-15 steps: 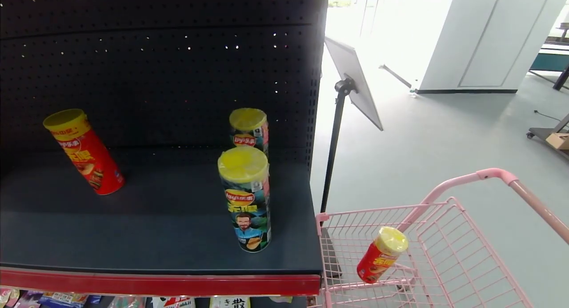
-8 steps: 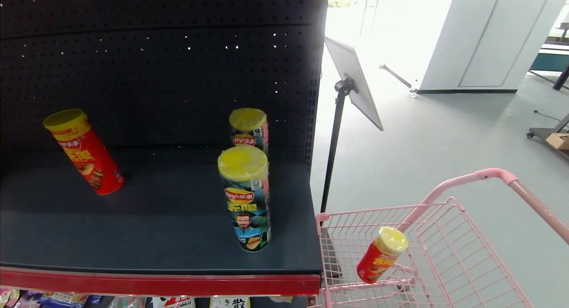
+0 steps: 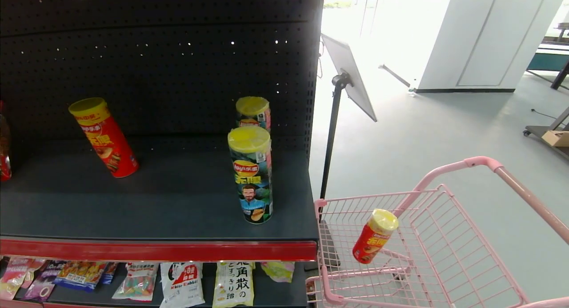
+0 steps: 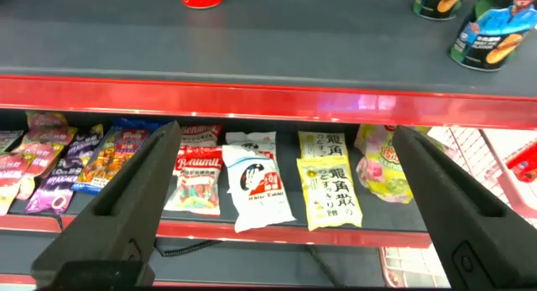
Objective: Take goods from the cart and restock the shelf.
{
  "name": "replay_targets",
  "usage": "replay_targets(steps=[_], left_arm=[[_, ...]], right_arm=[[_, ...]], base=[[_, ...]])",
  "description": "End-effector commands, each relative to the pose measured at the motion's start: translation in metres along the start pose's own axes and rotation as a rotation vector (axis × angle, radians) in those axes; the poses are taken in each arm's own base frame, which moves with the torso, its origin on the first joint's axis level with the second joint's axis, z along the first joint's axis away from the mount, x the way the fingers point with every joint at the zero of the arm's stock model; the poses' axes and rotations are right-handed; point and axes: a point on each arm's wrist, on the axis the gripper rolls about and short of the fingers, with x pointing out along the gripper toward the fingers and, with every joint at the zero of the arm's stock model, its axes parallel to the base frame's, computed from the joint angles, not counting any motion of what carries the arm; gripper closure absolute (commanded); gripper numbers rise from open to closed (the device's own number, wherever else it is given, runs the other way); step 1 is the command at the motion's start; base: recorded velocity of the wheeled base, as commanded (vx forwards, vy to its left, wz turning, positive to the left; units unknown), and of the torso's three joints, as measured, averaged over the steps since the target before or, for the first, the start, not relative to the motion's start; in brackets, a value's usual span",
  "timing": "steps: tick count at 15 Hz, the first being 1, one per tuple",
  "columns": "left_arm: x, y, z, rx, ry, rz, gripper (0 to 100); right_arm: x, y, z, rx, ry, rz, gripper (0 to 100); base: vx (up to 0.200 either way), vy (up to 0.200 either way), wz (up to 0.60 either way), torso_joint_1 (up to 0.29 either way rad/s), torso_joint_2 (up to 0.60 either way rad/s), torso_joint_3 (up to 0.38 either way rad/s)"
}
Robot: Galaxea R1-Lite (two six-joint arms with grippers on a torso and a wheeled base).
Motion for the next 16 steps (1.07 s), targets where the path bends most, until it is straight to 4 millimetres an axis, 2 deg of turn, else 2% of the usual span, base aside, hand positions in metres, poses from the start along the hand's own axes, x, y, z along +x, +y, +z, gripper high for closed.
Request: replay_targets(steps=[1, 6, 16], left_arm=[[0.0000, 0.0000, -0.0001, 0.000, 0.000, 0.001, 0], [0.0000, 0.0000, -0.0001, 0.000, 0.000, 0.001, 0], [0.0000, 0.0000, -0.0001, 0.000, 0.000, 0.001, 0]], right_arm=[[0.0000, 0.0000, 0.0000, 0.000, 0.000, 0.002, 0], [0.0000, 0.0001, 0.0000, 0.000, 0.000, 0.005, 0], [0.0001, 0.0001, 0.0000, 0.001, 0.001, 0.005, 0]], base=[[0.000, 0.000, 0.00, 0.000, 0.00, 0.000], [0.000, 0.000, 0.00, -0.014, 0.02, 0.019], [0.000, 0.000, 0.00, -0.144, 0.33, 0.180]])
